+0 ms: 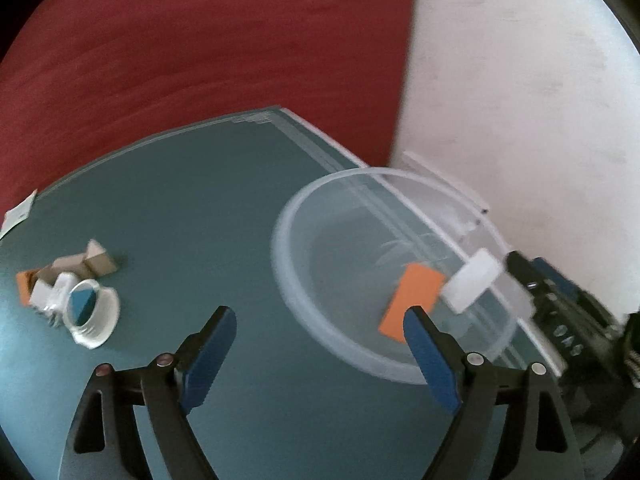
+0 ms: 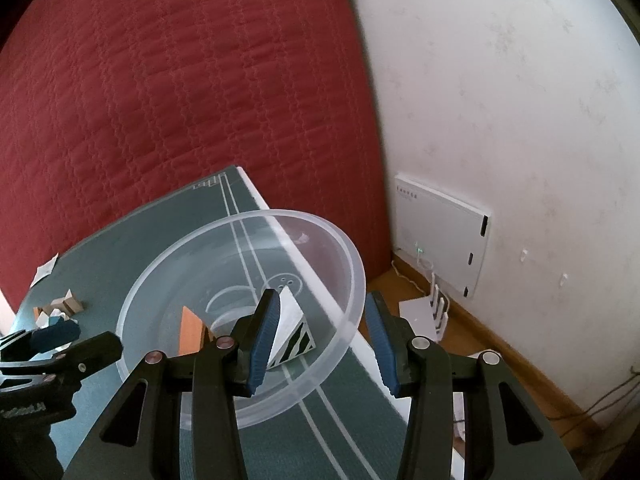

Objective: Organize rigid objects

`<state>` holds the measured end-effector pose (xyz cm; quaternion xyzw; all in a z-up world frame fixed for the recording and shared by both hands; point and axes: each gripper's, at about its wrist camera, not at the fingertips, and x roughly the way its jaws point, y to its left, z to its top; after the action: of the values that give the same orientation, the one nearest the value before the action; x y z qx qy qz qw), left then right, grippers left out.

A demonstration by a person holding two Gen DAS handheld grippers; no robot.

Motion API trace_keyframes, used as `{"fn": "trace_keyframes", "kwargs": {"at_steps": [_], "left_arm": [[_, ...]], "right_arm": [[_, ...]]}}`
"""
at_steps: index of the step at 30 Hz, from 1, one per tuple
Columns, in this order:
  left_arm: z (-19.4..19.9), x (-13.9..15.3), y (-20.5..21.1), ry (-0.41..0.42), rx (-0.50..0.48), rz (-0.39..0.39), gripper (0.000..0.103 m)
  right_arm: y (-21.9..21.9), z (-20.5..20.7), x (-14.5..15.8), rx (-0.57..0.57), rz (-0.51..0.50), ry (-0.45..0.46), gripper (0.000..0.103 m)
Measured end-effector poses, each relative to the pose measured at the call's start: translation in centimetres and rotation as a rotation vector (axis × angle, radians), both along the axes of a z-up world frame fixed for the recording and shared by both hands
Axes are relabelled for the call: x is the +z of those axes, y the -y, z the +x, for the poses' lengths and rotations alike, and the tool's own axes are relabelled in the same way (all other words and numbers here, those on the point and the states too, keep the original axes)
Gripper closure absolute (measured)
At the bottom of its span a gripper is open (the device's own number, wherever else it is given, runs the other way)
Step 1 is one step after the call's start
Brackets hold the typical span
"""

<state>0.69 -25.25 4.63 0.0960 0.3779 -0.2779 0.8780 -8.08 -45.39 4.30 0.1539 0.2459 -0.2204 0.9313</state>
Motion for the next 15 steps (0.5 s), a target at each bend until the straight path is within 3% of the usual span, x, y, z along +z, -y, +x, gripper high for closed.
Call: {"fn": "trace_keyframes", "kwargs": {"at_steps": [6,15], "left_arm": [[0.8,-0.9,-1.2,-0.035,0.063,0.009,0.013],[1.1,-1.1,-3.5,-0.023,0.126,0.003,0.012]], "right_arm": [[-0.1,0.0,0.1,0.0,-0.016,-0.004,0.057],[-0.8,-0.1,0.2,-0.001,-0.057,-0.009,0.057]]}}
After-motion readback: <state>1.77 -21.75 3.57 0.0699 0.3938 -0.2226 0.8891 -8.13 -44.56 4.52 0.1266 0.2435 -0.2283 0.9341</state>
